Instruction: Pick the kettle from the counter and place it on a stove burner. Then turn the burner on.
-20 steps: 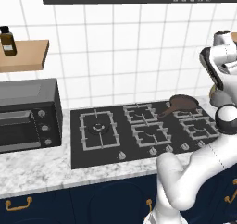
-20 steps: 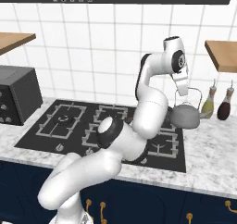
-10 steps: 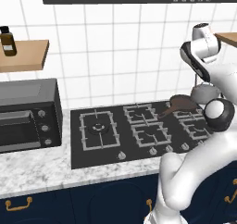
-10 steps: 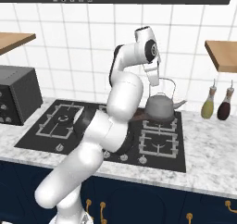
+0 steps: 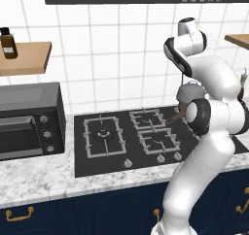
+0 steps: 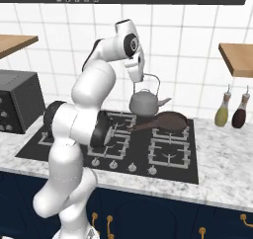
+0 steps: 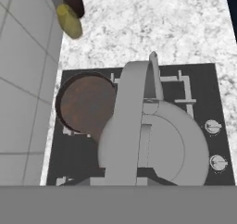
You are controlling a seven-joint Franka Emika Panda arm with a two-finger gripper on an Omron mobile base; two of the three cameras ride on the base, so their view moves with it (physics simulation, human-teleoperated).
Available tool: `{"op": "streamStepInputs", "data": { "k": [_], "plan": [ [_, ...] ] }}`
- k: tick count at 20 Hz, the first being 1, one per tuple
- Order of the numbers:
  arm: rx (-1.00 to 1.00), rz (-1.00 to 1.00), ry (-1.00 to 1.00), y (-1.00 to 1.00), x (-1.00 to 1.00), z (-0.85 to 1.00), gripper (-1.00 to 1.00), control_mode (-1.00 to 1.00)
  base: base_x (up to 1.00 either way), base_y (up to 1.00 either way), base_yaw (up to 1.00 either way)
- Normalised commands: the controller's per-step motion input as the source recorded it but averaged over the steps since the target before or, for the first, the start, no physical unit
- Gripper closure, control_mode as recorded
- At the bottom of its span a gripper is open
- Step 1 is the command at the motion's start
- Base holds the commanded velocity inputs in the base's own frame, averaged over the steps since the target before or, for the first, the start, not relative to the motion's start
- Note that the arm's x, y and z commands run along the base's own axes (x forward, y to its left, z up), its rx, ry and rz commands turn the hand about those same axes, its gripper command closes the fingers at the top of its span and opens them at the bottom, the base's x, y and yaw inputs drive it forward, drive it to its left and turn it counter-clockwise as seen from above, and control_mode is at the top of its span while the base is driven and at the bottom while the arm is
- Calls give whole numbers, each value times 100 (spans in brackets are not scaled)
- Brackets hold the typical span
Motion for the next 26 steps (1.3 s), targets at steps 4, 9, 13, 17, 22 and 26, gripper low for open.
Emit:
{"op": "streamStepInputs", "data": {
  "k": [4, 9, 13, 17, 22, 26],
  "plan": [
    [0, 0, -20, 100, 0, 6, 100, -100, 0, 0, 0],
    [2, 4, -21, 100, -7, -1, 100, -100, 0, 0, 0],
    [2, 8, -26, 100, -14, -9, 100, -100, 0, 0, 0],
    [0, 6, -24, 100, -4, -8, 100, -100, 0, 0, 0],
    [1, 7, -10, 100, 0, -15, 100, -100, 0, 0, 0],
    [0, 11, -4, 100, 0, -22, 100, -100, 0, 0, 0]
  ]
}}
